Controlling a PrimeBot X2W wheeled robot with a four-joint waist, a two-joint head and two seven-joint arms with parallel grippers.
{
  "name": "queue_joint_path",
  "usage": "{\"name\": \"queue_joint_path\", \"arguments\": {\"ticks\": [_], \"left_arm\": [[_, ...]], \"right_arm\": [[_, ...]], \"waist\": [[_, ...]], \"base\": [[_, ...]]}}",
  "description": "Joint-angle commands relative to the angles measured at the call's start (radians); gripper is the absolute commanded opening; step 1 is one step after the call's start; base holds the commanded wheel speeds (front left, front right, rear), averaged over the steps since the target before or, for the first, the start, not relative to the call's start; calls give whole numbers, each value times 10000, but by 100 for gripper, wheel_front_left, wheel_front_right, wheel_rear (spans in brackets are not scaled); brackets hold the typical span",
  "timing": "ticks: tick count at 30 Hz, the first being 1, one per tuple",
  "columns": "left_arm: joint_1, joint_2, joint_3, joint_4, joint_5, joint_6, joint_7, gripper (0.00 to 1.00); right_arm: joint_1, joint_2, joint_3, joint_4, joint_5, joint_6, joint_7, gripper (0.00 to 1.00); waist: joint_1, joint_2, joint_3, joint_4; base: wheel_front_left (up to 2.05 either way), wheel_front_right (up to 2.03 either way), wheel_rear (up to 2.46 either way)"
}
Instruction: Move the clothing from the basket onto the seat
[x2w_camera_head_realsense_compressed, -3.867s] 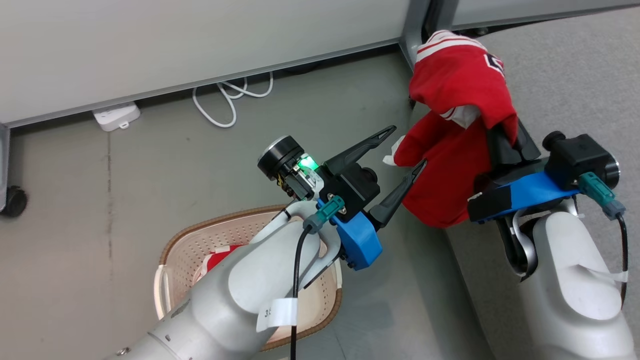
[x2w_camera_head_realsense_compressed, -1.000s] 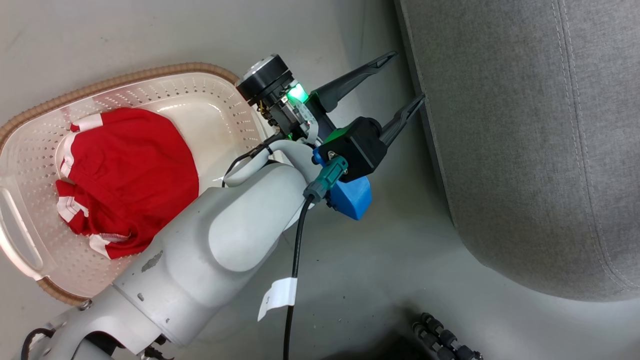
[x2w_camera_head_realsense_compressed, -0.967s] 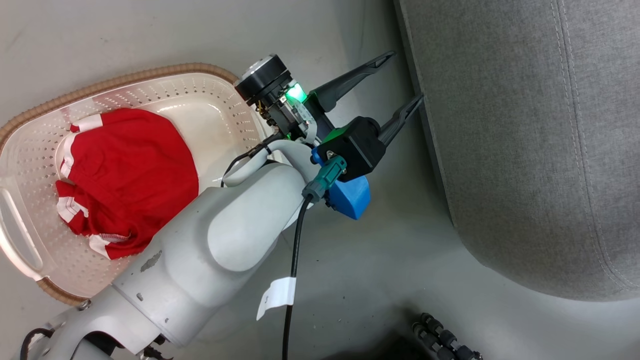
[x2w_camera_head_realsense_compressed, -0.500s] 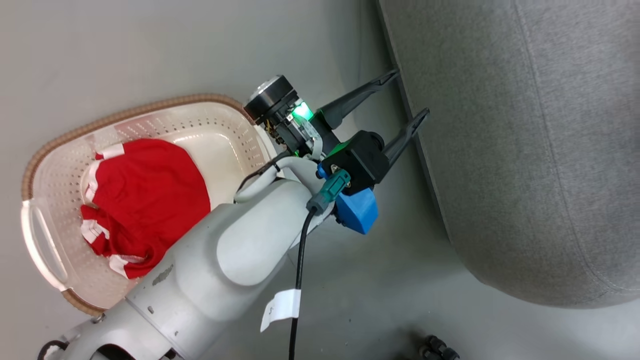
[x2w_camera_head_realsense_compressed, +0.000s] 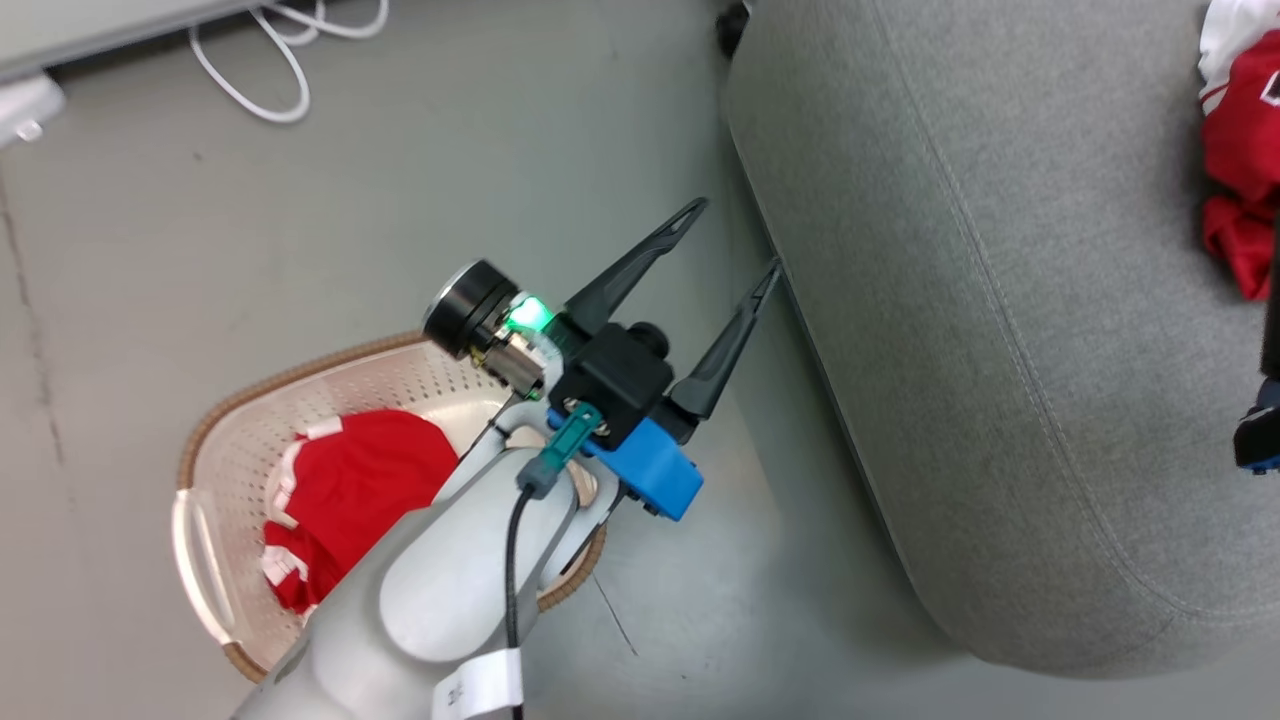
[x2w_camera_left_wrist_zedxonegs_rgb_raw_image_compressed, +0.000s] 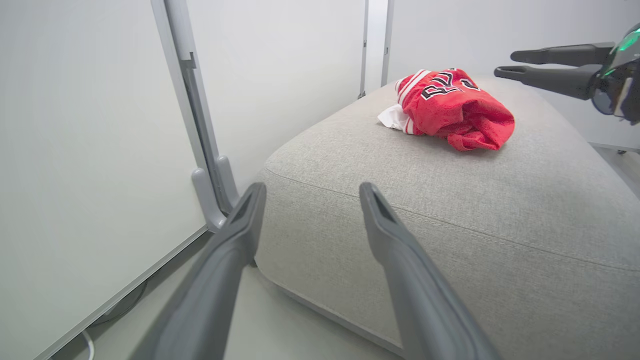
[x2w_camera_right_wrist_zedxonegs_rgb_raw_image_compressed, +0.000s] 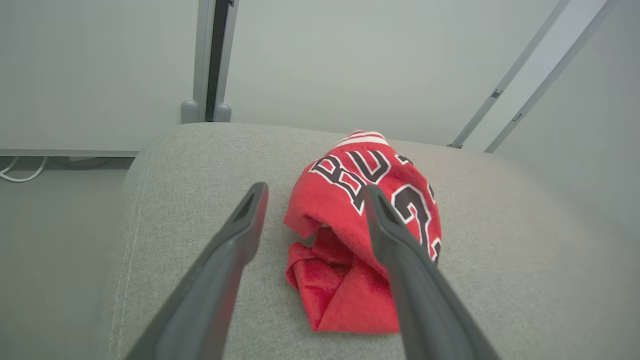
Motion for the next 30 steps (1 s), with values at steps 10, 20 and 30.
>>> {"name": "queue_joint_path", "arguments": {"ticks": [10,20,30], "left_arm": [[1893,39,2055,-1290,264,463,-35,100],[3704,-123,4161,-1960,590,451,-37,100],[5395,-422,5794,-2143,849,-3,-38,100]], "right_arm": [[1121,315,1220,-1509,-95,-1,-7,100],[1901,906,2271,-2235,108,-1,-7,100],[3008,1825,2457,-2128,318,-1,-6,100]], "waist": [[1,0,-2016,1319],[1,0,-3300,2123],[1,0,-4236,2554]], "base": [[0,0,0],[0,0,0],[0,0,0]]}}
